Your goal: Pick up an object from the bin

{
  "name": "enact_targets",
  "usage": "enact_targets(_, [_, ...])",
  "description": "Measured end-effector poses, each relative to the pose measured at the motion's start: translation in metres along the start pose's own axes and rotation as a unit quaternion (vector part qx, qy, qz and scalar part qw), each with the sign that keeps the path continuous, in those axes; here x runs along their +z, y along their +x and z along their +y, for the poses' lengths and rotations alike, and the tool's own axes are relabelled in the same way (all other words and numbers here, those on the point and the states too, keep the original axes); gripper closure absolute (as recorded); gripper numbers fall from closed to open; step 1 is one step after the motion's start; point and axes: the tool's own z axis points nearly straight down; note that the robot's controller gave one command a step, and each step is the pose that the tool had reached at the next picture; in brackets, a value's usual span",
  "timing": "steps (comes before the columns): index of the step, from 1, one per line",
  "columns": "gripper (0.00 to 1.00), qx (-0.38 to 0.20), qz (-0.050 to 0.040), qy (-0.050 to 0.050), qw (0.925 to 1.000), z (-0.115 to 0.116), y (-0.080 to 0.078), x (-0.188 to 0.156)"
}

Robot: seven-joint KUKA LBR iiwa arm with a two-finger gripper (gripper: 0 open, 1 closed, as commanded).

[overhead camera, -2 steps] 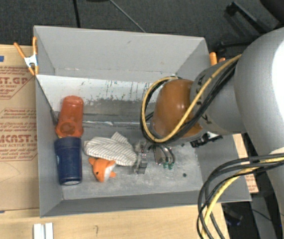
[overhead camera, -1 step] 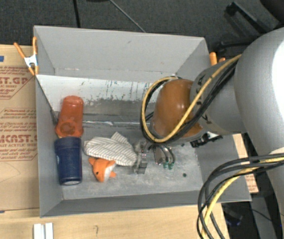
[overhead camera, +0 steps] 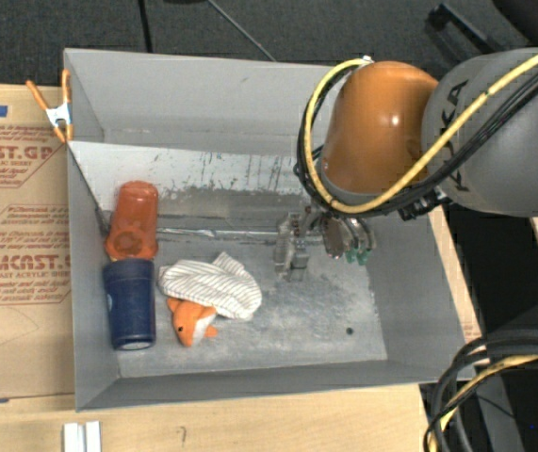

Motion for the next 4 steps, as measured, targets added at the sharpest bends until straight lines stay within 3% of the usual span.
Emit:
enact_targets(1, [1.00, 0.000, 0.0004, 0.000, 1.0000, 0.000, 0.000, 0.000])
enact_targets(2, [0.00, -0.119, -0.0004, -0.001, 0.9929, 0.033, 0.005, -0.019])
enact_targets(3, [0.00, -0.119, 0.0002, -0.001, 0.9929, 0.033, 0.006, -0.019])
enact_targets(4, [0.00, -0.126, -0.0034, -0.001, 0.9920, 0.045, 0.020, 0.022])
